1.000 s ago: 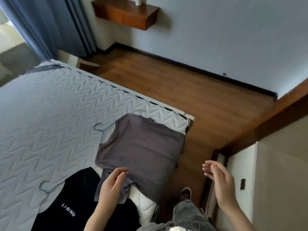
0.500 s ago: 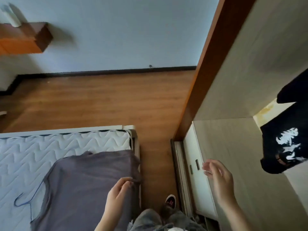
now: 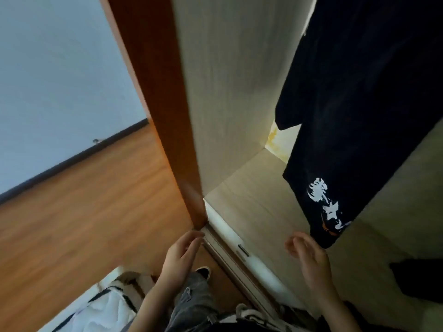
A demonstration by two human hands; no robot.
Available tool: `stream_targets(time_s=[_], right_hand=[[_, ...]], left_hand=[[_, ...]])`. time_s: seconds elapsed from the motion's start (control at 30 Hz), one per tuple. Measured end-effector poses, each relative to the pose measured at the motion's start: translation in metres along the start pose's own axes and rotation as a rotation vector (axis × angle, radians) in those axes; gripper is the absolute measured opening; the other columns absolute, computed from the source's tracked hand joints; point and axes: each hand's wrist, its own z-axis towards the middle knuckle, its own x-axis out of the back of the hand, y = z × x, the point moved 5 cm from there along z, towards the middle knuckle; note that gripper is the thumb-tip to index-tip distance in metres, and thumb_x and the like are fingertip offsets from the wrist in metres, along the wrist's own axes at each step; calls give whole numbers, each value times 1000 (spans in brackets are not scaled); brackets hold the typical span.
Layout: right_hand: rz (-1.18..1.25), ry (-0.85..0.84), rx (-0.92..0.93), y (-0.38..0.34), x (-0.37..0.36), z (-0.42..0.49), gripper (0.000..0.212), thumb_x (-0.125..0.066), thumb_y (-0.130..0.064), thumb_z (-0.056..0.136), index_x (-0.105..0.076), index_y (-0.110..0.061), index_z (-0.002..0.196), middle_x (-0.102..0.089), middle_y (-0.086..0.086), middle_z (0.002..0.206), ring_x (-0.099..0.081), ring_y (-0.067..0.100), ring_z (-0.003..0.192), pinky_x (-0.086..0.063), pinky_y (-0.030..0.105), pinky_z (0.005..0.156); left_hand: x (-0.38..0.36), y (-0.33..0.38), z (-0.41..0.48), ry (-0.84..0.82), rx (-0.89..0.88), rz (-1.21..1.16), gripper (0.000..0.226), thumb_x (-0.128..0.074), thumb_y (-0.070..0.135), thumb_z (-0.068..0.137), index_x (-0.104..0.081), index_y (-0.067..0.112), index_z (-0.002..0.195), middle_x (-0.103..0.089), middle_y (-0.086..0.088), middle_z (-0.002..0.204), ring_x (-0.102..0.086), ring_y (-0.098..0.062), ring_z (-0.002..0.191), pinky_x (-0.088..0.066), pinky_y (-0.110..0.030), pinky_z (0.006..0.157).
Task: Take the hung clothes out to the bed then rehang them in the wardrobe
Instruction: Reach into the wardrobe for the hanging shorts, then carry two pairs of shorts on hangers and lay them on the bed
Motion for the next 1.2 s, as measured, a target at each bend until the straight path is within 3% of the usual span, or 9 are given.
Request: stream_targets(time_s=[0.17,0.33,0.53,0.63,0.77,0.9,0.97,1.07,1.2], right_hand=[[120,385,16,-10,1,-1,24,-46,-3,98,-69,-5,90,-71,9,83,-67,30,86,-57,30,79],[256,701,121,-50,13,-29,26,-41,8,96,-66,4,93,-65,32,86,-67,26,73,-58,26,70],[185,933,345,-154,68,-73,29,-41,7,96,-69,-1,92,-69,24,84,-70,26,74,-59,31,75],[139,999,503,-222,99,-92,22,-53,-18,92,-72,-9,89,-70,19,84,-70,26,76,-58,29,76],[100,983,713,-300,133,-109,58,-62,-55,63,-68,-6,95,-70,13,82,-69,21,77,-58,25,74],[116,950,760,-336,161,-103,49,-65,-46,72,-66,-4,96,-72,4,79,-70,16,75,-59,25,72],[127,858,723,-342,170,-94,21,-60,-22,89,-69,-4,95,-74,3,81,-72,15,75,-59,26,71],[123,860,730,-349,180,-89,16,-59,-16,88,-69,-4,92,-73,9,83,-72,18,75,-59,33,75],[176,926,690,-363,193,-89,24,-38,6,97,-62,5,99,-64,19,81,-67,20,69,-59,32,73]], left_hand=[[1,41,79,-325,-100,65,22,-51,31,96,-66,43,86,-63,44,86,-57,22,86,-43,-11,77],[-12,114,133,-554,-343,101,28,-59,17,92,-66,44,89,-71,17,91,-66,-6,91,-47,-17,81],[-37,277,131,-722,-803,-4,20,-58,21,91,-69,38,96,-72,12,102,-65,-7,100,-46,-13,90],[-25,370,108,-698,-993,-158,23,-54,43,83,-69,37,101,-71,7,106,-65,-11,101,-49,-23,92],[0,473,82,-530,-1110,-361,19,-49,25,94,-67,29,102,-69,8,101,-65,-6,97,-51,-27,87],[19,548,69,-391,-1014,-572,27,-51,35,89,-60,21,111,-64,11,93,-62,-7,91,-48,-25,85],[15,581,64,-486,-907,-602,24,-51,33,89,-58,11,94,-56,3,86,-56,-12,82,-46,-26,81],[-4,611,70,-661,-645,-744,12,-53,21,91,-53,12,83,-43,-5,79,-47,-17,76,-53,-27,81],[-36,626,88,-707,-457,-786,13,-50,18,93,-50,11,82,-47,-4,75,-49,-14,64,-45,-18,48]])
